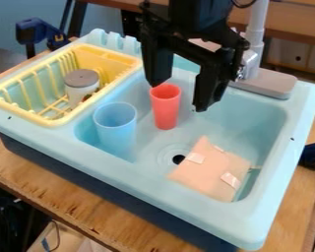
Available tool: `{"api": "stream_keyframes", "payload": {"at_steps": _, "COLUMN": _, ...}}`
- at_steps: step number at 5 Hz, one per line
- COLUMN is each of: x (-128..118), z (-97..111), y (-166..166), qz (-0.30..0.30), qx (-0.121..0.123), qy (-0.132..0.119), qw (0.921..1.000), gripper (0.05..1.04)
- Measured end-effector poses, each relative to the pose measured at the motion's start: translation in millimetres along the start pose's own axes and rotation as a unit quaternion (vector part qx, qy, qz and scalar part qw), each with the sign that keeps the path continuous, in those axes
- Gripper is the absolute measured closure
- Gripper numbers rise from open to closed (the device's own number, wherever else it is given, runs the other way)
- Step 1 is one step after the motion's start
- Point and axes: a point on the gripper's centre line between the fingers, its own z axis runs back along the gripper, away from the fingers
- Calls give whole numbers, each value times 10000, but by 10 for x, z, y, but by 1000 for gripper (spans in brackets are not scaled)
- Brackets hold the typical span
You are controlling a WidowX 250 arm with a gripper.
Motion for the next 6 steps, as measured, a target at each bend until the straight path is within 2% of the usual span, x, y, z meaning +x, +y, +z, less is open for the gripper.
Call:
{"api": "stream_keyframes", "payload": {"at_steps": 1, "x": -9, "z": -64, "y": -1, "qz": -4, "qx": 19, "qy": 129, "qw": 9999, "gripper": 83}}
{"api": "stream_keyframes", "payload": {"at_steps": 2, "x": 14, "z": -61, "y": 302, "qz": 467, "qx": 46, "qy": 142, "qw": 9988, "gripper": 83}}
{"api": "stream_keyframes", "payload": {"at_steps": 3, "x": 57, "z": 12, "y": 613, "qz": 775, "qx": 39, "qy": 12, "qw": 9970, "gripper": 83}}
{"api": "stream_keyframes", "payload": {"at_steps": 5, "x": 268, "z": -211, "y": 1104, "qz": 1116, "qx": 145, "qy": 146, "qw": 9935, "gripper": 83}}
{"api": "stream_keyframes", "payload": {"at_steps": 6, "x": 388, "z": -341, "y": 1283, "qz": 1120, "qx": -36, "qy": 127, "qw": 9936, "gripper": 83}}
